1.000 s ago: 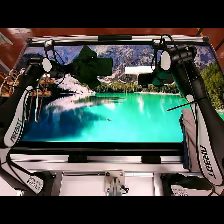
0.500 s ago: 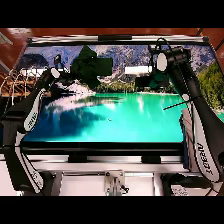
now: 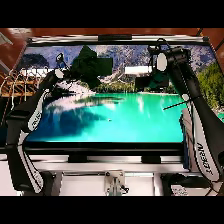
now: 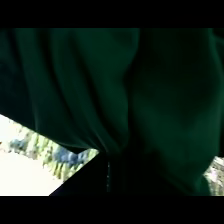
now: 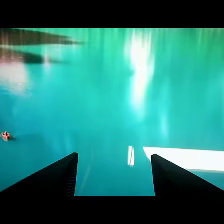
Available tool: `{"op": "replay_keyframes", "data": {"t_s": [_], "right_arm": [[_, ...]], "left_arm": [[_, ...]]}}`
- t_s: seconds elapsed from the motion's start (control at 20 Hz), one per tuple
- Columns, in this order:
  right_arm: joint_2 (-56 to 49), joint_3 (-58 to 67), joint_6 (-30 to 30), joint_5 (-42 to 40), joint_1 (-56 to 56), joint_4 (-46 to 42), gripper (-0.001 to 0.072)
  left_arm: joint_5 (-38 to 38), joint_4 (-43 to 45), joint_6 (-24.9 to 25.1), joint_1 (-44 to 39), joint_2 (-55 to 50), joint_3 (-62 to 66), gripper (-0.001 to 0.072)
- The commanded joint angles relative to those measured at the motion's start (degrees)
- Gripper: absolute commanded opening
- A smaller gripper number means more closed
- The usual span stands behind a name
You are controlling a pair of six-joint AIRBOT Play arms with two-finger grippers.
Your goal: Fold the shirts.
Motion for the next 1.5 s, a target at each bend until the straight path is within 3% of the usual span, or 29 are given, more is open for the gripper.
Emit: {"op": "replay_keyframes", "data": {"t_s": [0.0,0.2,0.3,0.5,0.7,1.0,1.05,1.15,1.45], "right_arm": [[0.1,0.0,0.0,0.5,0.0,0.1,0.0585],[3.2,3.7,-0.3,0.7,-2.0,-0.8,0.0585],[6.7,8.1,-0.3,0.0,-3.8,-2.4,0.0584],[16.0,16.5,-0.3,-0.2,-7.1,-6.6,0.0585],[25.5,17.1,-0.7,1.6,-7.5,-5.9,0.0585],[26.4,14.5,-4.4,20.8,-7.4,-1.4,0.0585],[25.6,11.4,-5.5,22.0,-7.4,1.6,0.0628],[24.2,2.8,-7.0,18.4,-7.4,9.1,0.0662],[11.8,-19.9,-9.7,-6.8,-7.1,26.0,0.0662]], "left_arm": [[-2.8,-0.5,6.1,-0.7,3.3,1.7,0.0036],[-4.4,-0.4,17.4,-4.2,17.4,1.7,0.0036],[-5.2,-0.4,20.1,-7.3,27.5,1.7,0.0036],[-10.3,-0.4,20.0,-14.8,44.0,1.6,0.0037],[-25.8,0.1,15.4,-21.4,47.4,1.3,0.0037],[-43.0,13.4,14.3,-23.9,47.5,-10.2,0.0036],[-44.9,16.0,14.3,-23.9,48.2,-12.4,0.0036],[-45.3,17.6,14.3,-23.9,51.0,-16.6,0.0036],[-45.4,17.6,10.1,-24.0,60.9,-27.7,0.0036]]}}
